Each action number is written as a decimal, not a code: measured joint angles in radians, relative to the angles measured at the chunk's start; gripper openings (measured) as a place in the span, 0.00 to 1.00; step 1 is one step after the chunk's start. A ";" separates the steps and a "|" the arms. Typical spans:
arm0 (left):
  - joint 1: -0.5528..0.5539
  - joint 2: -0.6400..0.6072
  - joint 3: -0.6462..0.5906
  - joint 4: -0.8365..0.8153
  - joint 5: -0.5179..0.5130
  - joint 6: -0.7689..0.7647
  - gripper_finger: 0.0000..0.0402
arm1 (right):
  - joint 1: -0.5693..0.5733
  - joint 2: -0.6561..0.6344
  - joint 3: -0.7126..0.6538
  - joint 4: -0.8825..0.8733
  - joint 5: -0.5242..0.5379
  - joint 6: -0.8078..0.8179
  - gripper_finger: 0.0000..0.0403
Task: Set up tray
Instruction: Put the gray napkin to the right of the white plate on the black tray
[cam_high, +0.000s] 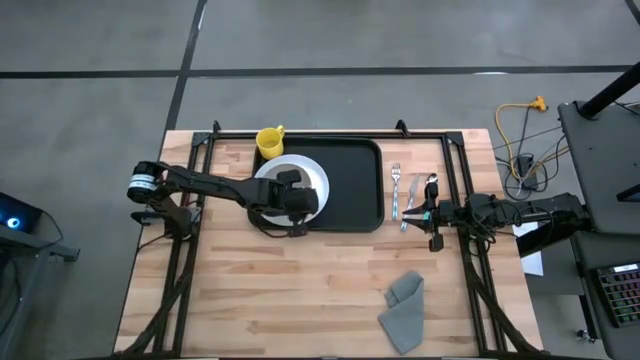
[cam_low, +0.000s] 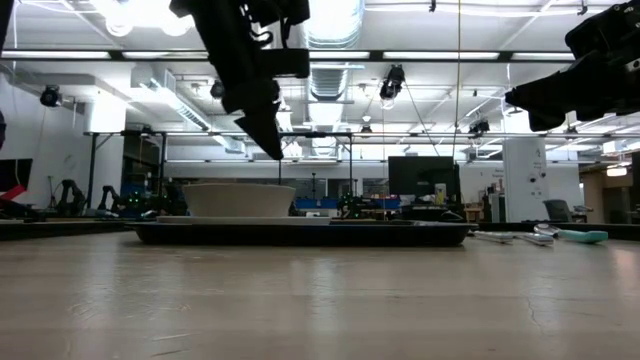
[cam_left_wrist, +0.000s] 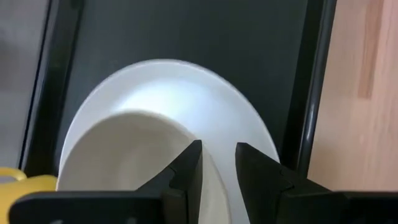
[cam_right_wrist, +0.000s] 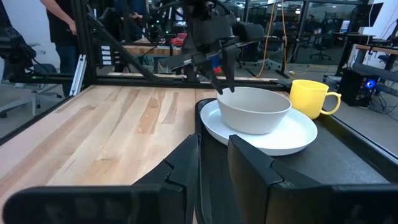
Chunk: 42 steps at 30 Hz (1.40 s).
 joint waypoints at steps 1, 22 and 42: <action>0.000 0.000 0.000 0.012 0.001 -0.002 0.19 | 0.000 0.000 0.000 0.000 0.000 0.000 0.19; -0.302 -0.010 0.000 0.057 0.047 -0.091 0.19 | 0.000 0.000 0.000 0.000 0.000 0.000 0.20; -0.523 -0.015 0.129 0.061 0.045 -0.175 0.19 | 0.000 0.000 0.000 0.000 0.000 0.000 0.20</action>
